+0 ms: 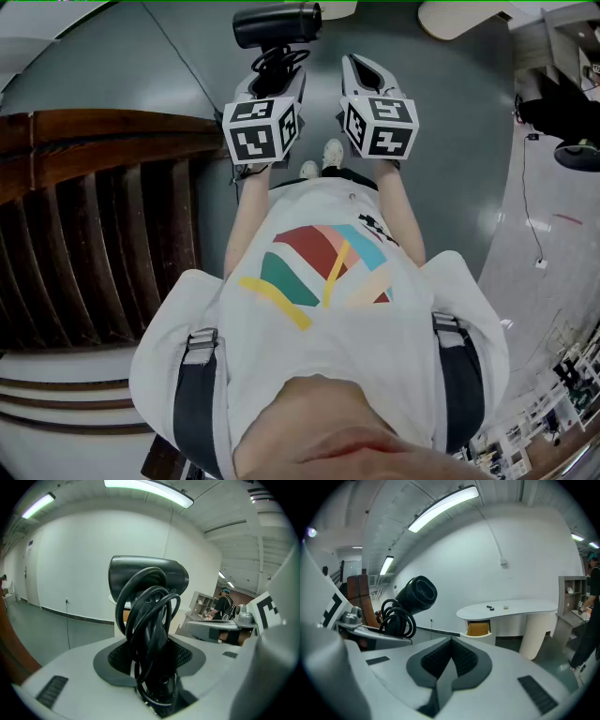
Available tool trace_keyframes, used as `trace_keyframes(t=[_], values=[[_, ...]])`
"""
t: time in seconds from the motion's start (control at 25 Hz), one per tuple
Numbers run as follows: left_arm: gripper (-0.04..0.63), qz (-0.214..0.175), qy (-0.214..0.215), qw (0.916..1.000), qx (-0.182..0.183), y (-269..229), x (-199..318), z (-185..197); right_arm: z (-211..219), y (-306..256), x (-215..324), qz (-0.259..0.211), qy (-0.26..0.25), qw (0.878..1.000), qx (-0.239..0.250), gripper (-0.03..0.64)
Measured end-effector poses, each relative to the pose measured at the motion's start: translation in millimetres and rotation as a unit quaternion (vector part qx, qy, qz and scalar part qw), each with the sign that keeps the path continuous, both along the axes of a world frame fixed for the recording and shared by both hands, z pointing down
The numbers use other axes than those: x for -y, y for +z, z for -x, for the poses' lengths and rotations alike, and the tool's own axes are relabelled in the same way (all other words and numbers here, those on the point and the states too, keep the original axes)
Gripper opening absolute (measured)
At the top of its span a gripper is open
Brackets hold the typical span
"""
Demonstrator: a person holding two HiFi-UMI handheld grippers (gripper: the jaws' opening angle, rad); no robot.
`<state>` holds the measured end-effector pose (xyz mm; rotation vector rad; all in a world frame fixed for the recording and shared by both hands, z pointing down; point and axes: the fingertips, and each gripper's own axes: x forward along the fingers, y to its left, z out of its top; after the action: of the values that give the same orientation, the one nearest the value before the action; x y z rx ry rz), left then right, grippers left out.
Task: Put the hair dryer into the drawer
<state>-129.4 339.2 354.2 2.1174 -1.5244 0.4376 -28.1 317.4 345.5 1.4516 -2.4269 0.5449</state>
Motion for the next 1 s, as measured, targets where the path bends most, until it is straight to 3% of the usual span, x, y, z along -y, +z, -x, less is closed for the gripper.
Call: trace_keyframes(t=[0.44,0.68,1.0], values=[[0.198,-0.009,-0.001,1.0000,-0.001,-5,5,-6,-1,2,2,-0.004,-0.015,1.000,-0.015,0.010],[0.198,-0.009,-0.004,0.9999,-0.005,-6,9,-7,-4,-1,7,-0.006,-0.007,1.000,0.016,0.010],[0.198,-0.023,-0.015,0.9996,-0.007,-7,31,-17,-27,8,26,-0.006,-0.005,1.000,0.010,0.011]])
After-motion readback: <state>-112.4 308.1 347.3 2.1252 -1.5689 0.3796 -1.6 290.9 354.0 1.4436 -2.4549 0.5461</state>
